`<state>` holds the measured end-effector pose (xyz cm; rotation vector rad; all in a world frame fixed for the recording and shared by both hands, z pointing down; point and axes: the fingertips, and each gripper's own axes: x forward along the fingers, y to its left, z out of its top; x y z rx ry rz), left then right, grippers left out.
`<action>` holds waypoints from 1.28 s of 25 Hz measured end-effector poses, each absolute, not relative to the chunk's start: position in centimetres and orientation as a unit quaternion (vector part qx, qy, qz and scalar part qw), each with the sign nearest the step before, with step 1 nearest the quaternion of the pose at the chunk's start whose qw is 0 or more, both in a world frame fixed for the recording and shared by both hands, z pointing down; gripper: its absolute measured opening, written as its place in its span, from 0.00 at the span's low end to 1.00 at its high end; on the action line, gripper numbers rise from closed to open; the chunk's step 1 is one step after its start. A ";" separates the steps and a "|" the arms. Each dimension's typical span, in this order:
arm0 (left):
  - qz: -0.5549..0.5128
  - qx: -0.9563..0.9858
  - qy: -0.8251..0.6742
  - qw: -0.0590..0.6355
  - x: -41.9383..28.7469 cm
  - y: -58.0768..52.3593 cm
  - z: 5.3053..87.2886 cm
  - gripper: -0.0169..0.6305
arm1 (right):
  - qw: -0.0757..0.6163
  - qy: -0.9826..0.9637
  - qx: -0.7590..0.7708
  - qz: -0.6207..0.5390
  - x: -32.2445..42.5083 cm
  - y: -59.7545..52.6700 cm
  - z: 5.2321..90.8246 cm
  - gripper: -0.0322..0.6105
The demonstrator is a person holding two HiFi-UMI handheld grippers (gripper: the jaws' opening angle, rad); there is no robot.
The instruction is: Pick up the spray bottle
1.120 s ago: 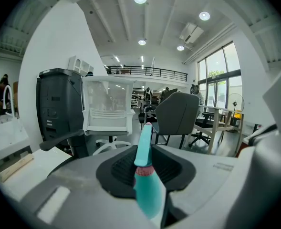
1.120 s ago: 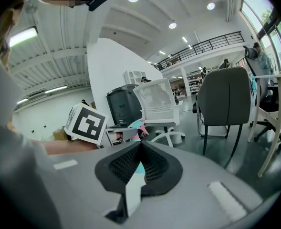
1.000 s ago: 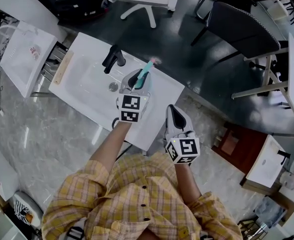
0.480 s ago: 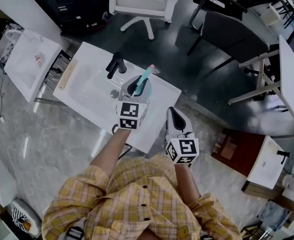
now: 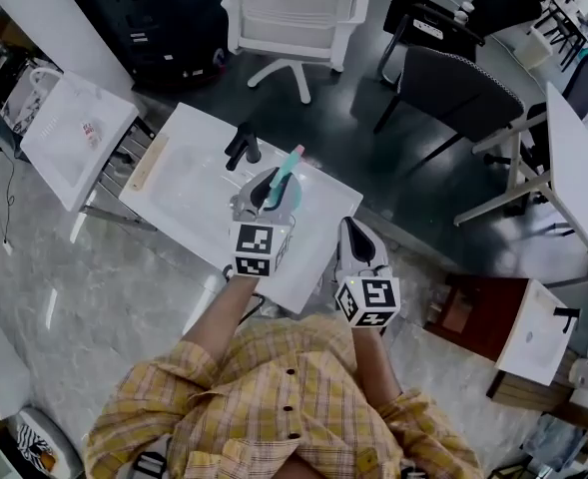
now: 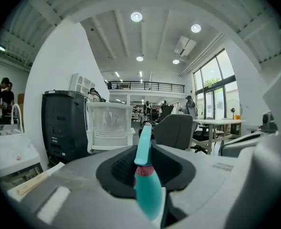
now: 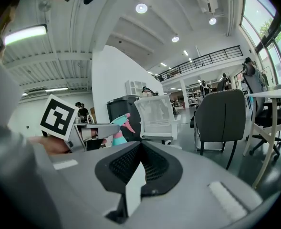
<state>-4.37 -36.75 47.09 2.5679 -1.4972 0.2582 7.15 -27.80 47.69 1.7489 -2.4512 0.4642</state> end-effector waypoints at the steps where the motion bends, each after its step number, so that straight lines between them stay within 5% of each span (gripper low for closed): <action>1: 0.084 0.857 -0.502 0.079 -4.6 -36.5 46.7 0.18 | 0.045 -0.804 0.574 0.150 7.1 -27.8 47.3 0.05; 32: 0.044 0.860 -0.507 0.027 -5.2 -30.3 40.5 0.18 | 0.001 -0.809 0.581 0.093 7.6 -28.3 40.7 0.05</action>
